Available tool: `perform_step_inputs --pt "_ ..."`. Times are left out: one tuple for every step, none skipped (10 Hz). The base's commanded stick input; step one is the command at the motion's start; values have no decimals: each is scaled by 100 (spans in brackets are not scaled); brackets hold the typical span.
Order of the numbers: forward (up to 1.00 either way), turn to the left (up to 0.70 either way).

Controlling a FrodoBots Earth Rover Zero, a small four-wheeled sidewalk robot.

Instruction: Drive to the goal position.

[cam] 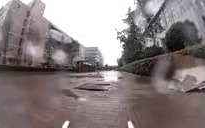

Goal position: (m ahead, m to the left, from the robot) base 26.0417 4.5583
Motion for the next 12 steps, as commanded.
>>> perform_step_inputs --pt "70 0" --pt "70 0" --pt "70 -4" --pt "70 -14" --pt "70 -14" --pt "70 -14" --pt "70 -14" --pt "70 -14" --pt "70 -14" --pt "70 -14" --pt "70 -14" --pt "70 -14"
